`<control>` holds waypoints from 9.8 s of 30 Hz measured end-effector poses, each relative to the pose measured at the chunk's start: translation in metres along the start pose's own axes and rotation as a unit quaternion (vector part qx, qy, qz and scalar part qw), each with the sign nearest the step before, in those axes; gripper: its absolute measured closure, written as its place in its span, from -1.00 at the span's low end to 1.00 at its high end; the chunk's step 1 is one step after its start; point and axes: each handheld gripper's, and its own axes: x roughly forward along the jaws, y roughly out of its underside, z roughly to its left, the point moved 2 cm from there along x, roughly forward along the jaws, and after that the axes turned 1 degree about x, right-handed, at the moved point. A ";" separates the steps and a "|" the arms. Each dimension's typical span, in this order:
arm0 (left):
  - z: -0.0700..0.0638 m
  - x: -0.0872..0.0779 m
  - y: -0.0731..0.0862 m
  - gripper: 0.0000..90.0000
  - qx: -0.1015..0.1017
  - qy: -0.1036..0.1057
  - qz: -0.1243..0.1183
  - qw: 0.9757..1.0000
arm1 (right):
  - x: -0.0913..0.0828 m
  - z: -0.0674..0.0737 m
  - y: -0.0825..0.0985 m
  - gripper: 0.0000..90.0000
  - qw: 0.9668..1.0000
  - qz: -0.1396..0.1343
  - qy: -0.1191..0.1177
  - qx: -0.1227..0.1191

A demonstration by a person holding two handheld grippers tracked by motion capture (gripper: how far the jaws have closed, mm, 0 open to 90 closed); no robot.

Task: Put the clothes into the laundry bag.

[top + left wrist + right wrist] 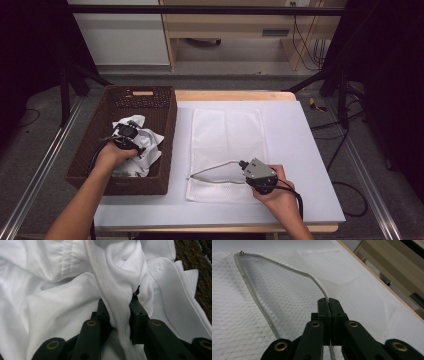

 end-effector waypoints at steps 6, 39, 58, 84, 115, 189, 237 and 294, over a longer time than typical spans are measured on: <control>0.002 -0.017 -0.006 0.73 0.006 -0.005 -0.033 0.999 | -0.001 0.000 0.000 0.99 1.000 -0.002 0.000 0.000; 0.018 -0.118 -0.006 0.76 0.010 -0.016 -0.147 0.989 | 0.004 0.001 0.001 0.99 1.000 0.005 -0.002 0.000; -0.014 -0.134 -0.024 0.76 0.041 0.019 -0.174 0.984 | 0.002 0.001 0.003 0.99 1.000 0.008 0.001 -0.006; -0.028 -0.203 -0.031 0.76 0.059 0.022 -0.234 0.970 | 0.001 0.001 0.005 0.99 1.000 0.011 0.002 -0.011; -0.065 -0.287 -0.040 0.76 0.111 0.031 -0.306 0.945 | 0.001 -0.002 0.006 0.99 1.000 0.002 -0.020 0.021; -0.246 -0.272 -0.024 0.76 0.233 0.247 -0.324 0.883 | 0.009 -0.028 0.018 0.99 0.974 -0.046 -0.110 0.194; -0.254 -0.256 0.001 0.76 0.219 0.315 -0.325 0.864 | 0.014 -0.033 0.020 0.99 0.966 -0.047 -0.121 0.223; -0.252 -0.146 -0.008 0.75 0.222 0.257 -0.307 0.889 | 0.016 -0.055 0.009 0.99 0.953 -0.035 -0.142 0.265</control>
